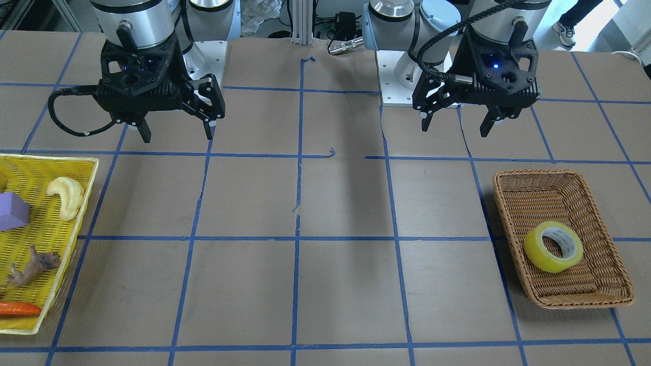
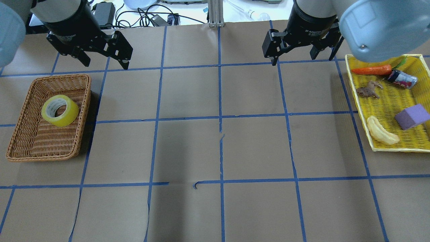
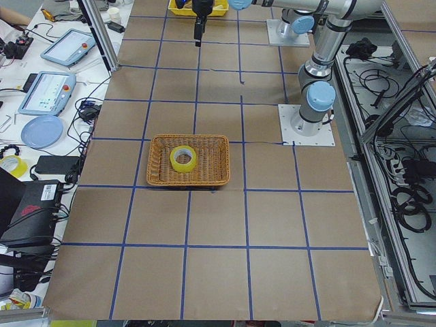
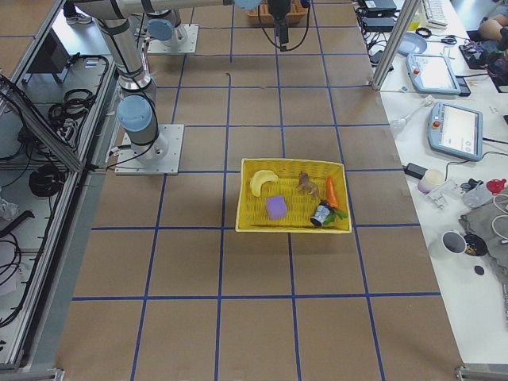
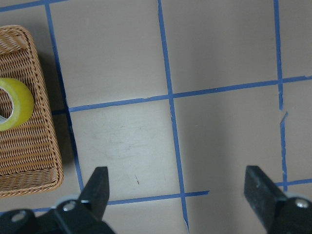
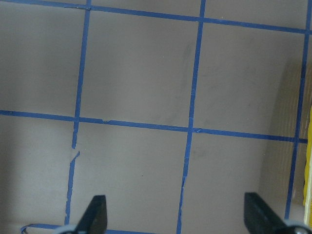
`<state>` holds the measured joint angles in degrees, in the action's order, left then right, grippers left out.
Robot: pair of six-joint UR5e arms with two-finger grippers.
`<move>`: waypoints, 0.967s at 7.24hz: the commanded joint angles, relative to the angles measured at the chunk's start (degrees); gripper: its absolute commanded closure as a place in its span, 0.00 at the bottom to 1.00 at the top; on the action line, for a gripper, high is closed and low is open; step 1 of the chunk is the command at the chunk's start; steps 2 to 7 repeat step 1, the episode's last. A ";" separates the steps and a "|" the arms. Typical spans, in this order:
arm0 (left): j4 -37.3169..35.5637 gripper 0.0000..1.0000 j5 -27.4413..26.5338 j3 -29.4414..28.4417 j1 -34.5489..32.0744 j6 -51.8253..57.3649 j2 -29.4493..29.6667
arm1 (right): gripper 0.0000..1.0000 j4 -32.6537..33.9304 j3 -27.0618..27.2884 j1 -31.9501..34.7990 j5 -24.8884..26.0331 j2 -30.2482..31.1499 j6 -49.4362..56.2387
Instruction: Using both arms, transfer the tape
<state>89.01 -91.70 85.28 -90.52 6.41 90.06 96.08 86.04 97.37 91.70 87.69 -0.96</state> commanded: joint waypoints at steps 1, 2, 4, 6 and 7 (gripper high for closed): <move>0.20 0.00 0.03 0.06 -0.01 -0.25 -0.06 | 0.00 -0.01 0.00 0.01 -0.03 0.11 -0.01; 0.20 0.00 0.03 0.06 -0.01 -0.25 -0.06 | 0.00 -0.01 0.00 0.01 -0.03 0.11 -0.01; 0.20 0.00 0.03 0.06 -0.01 -0.25 -0.06 | 0.00 -0.01 0.00 0.01 -0.03 0.11 -0.01; 0.20 0.00 0.03 0.06 -0.01 -0.25 -0.06 | 0.00 -0.01 0.00 0.01 -0.03 0.11 -0.01; 0.20 0.00 0.03 0.06 -0.01 -0.25 -0.06 | 0.00 -0.01 0.00 0.01 -0.03 0.11 -0.01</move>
